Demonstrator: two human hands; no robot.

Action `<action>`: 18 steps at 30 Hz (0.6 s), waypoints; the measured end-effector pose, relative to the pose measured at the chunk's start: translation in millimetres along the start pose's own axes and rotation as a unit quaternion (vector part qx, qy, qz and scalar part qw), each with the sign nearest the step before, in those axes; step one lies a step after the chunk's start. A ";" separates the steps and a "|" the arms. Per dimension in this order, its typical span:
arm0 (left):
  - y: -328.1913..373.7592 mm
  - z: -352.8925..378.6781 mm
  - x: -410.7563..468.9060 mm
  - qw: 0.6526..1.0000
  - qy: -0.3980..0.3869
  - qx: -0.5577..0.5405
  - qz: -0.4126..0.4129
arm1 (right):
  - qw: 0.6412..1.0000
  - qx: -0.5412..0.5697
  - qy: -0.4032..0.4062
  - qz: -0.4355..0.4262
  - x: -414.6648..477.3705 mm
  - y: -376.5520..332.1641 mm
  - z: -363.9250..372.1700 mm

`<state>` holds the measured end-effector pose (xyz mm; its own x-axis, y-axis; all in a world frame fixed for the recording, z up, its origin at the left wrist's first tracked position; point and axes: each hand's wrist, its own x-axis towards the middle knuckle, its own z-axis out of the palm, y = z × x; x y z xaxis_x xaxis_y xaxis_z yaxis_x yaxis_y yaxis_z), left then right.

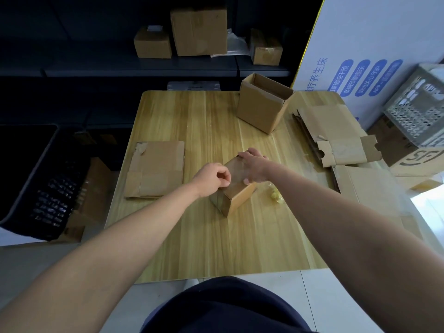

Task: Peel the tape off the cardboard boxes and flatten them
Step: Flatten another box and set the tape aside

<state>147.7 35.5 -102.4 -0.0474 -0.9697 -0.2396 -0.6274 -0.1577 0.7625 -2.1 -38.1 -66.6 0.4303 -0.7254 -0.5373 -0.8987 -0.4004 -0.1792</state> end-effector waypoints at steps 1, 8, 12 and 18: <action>-2.4 -6.7 -4.6 0.999 -0.023 -0.049 0.000 | 1.000 0.009 0.000 0.008 2.3 -0.1 0.9; -28.4 -22.5 -22.4 0.915 -0.120 -0.381 -0.064 | 1.000 -0.002 0.002 0.011 4.7 -4.6 -1.9; -30.1 -22.2 -22.1 0.848 -0.072 -0.522 -0.063 | 0.998 0.059 0.017 0.027 10.8 -0.1 -4.5; -8.2 -46.6 -10.6 0.790 0.061 -0.609 -0.039 | 0.992 0.106 0.045 -0.055 11.0 -12.7 -12.6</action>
<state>189.6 38.5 -78.1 0.0771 -0.9470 -0.3118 0.5926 -0.2079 0.7782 15.1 -48.0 -59.8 0.5234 -0.7352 -0.4308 -0.8399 -0.3596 -0.4066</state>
